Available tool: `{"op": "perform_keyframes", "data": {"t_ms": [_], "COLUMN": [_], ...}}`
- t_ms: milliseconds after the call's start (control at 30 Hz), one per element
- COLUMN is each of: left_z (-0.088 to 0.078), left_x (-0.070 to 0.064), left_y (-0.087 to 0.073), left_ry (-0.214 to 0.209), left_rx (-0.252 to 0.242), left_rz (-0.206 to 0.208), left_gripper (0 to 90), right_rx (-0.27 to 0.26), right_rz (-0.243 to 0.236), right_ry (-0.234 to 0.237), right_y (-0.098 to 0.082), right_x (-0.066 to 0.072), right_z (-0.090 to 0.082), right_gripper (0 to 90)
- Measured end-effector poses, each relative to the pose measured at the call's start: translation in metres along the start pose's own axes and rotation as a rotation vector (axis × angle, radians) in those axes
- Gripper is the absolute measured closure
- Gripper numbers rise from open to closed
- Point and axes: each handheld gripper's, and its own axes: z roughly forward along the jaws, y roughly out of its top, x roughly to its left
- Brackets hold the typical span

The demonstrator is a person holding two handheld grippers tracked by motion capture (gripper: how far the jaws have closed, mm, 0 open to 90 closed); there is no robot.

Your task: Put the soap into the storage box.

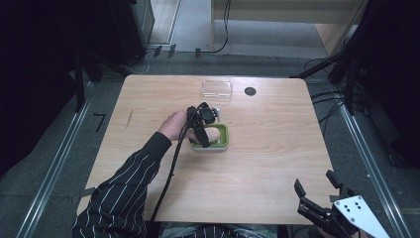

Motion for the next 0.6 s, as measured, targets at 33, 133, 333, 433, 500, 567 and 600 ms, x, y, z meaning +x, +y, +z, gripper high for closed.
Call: {"op": "perform_keyframes", "data": {"t_ms": [33, 133, 333, 433, 500, 567, 600], "left_z": [-0.001, -0.003, -0.007, -0.011, -0.012, -0.012, -0.012], "left_x": [-0.001, -0.004, -0.011, -0.016, -0.02, -0.023, -0.025], "left_y": [-0.002, -0.008, -0.021, -0.029, -0.034, -0.04, -0.044], "left_ry": [0.006, 0.005, 0.002, 0.003, 0.003, 0.005, 0.009], "left_rx": [-0.001, 0.006, 0.003, 0.002, 0.008, 0.007, 0.01], "left_rz": [-0.008, -0.03, -0.055, -0.06, -0.066, -0.074, -0.079], "left_gripper": [0.0, 0.0, 0.0, 0.0, 0.0, 0.0, 0.0], "right_rx": [0.001, 0.0, -0.003, -0.004, -0.003, -0.004, -0.004], "right_rz": [0.0, 0.005, 0.0, 0.0, 0.001, 0.002, 0.0], "right_ry": [0.001, 0.005, 0.013, 0.018, 0.021, 0.024, 0.026], "right_y": [0.0, 0.0, 0.001, 0.001, 0.001, 0.001, 0.001], "right_x": [0.0, 0.0, 0.001, 0.002, 0.002, 0.002, 0.002], "right_z": [0.0, 0.001, 0.003, 0.004, 0.005, 0.005, 0.006], "right_gripper": [13.2, 13.2, 13.2, 13.2, 13.2, 13.2, 13.2]}}
